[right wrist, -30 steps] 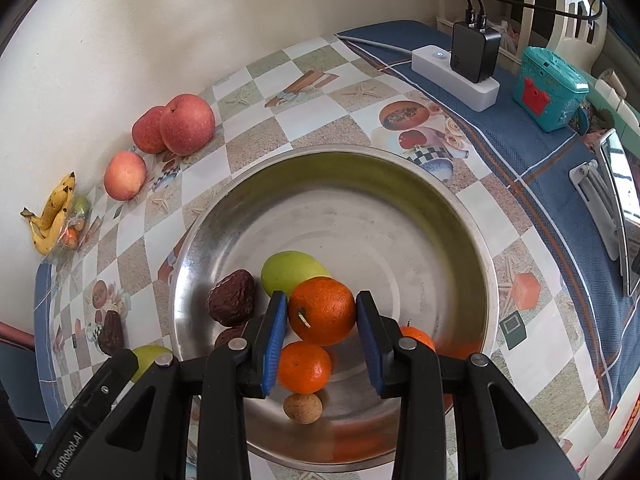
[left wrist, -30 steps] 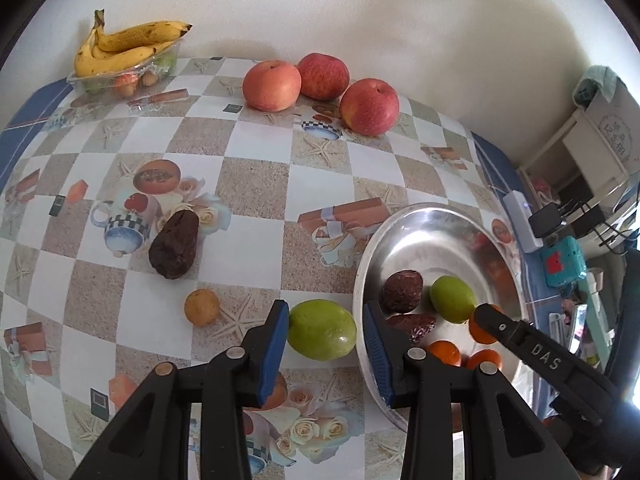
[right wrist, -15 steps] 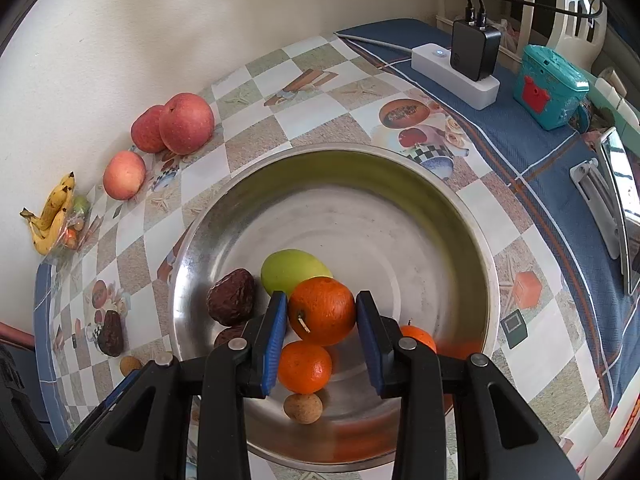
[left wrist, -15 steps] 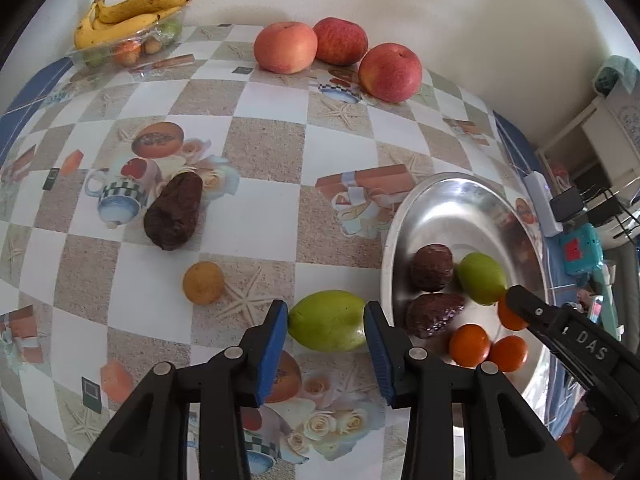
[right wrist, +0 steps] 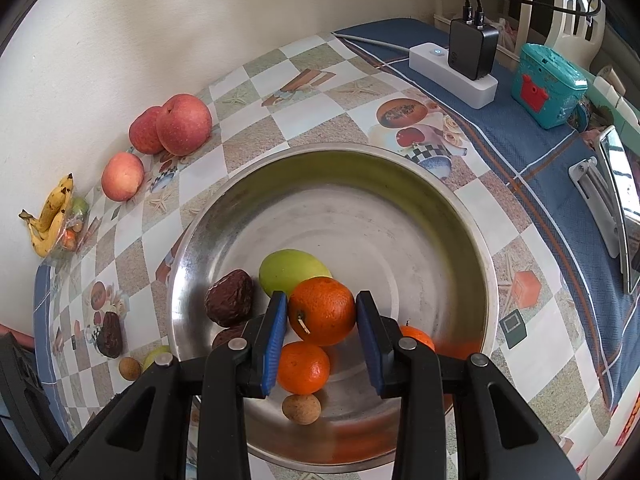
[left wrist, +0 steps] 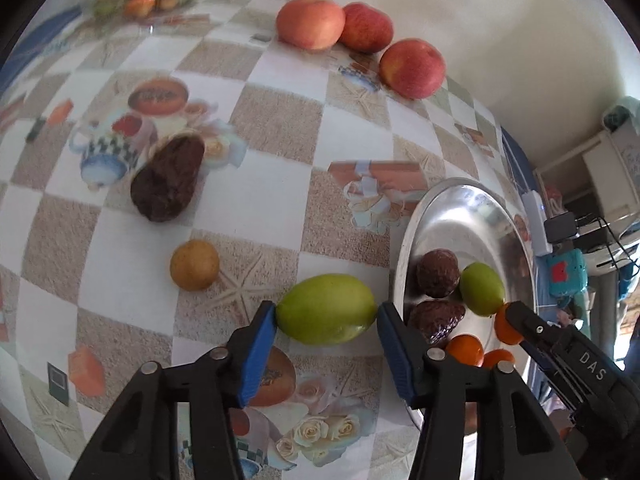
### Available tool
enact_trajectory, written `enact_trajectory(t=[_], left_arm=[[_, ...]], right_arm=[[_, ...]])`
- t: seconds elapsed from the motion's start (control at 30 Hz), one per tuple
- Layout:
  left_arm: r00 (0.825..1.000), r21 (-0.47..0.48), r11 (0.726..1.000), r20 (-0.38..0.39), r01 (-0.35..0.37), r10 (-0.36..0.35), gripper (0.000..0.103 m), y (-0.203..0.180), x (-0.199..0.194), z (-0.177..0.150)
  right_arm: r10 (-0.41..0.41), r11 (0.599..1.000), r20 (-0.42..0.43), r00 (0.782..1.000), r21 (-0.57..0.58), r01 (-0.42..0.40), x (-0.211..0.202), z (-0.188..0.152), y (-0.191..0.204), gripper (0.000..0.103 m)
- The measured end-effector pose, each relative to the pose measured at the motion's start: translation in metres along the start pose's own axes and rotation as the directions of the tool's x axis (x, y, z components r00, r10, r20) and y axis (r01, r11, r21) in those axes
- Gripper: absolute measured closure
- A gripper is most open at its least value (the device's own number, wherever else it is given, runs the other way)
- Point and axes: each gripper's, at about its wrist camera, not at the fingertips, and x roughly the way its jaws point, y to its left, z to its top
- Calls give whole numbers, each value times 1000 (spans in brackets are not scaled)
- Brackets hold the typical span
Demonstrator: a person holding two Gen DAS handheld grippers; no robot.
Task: Organize fruits
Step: 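Lower the orange and pear into the bowl and open both grippers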
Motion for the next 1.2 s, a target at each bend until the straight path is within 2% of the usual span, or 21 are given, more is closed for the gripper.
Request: enact_trajectory(t=[0.4, 0.53, 0.7, 0.87, 1.0, 1.2], left_arm=[[998, -124, 990, -2, 62, -63, 49, 19, -7, 1], [993, -151, 982, 30, 116, -113, 49, 23, -20, 4], [985, -57, 984, 55, 167, -164, 49, -3, -33, 4], [977, 44, 976, -2, 211, -212, 49, -36, -30, -9], [974, 75, 972, -57, 221, -217, 49, -50, -20, -16], [969, 61, 968, -61, 243, -240, 48, -49, -20, -15]], right_arm=[[2, 1000, 1, 1000, 11, -2, 0, 0, -3, 66], [-7, 1000, 13, 1000, 29, 7, -3, 2, -8, 66], [-21, 998, 33, 999, 61, 19, -8, 4, -16, 66], [-35, 993, 40, 999, 114, 30, -10, 6, -31, 66], [-46, 991, 34, 998, 125, 41, -8, 6, -34, 66], [-49, 993, 39, 998, 111, 45, -8, 6, -32, 66]])
